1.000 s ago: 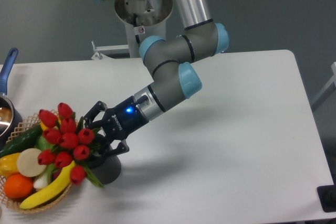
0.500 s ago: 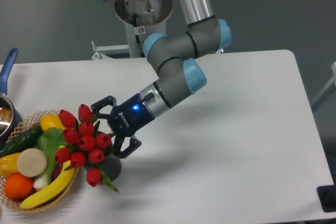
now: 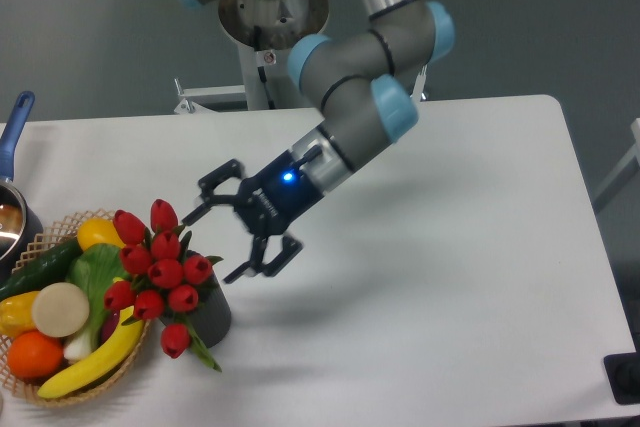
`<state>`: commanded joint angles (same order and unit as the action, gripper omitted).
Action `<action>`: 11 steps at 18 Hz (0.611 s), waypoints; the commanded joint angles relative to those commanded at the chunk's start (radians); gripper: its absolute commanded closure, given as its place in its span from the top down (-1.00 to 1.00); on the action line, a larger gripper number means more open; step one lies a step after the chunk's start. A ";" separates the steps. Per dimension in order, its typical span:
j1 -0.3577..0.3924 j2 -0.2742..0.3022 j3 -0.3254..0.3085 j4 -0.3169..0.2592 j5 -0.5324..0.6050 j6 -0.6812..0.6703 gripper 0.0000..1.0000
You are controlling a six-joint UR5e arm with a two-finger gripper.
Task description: Insert the flowers into the vase
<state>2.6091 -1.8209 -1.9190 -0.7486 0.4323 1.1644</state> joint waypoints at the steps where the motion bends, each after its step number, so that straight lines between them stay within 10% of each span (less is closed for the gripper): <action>1: 0.018 0.005 0.006 -0.002 0.037 -0.023 1.00; 11: 0.132 0.002 0.135 -0.003 0.460 -0.054 1.00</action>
<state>2.7412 -1.8193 -1.7841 -0.7516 0.8925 1.1106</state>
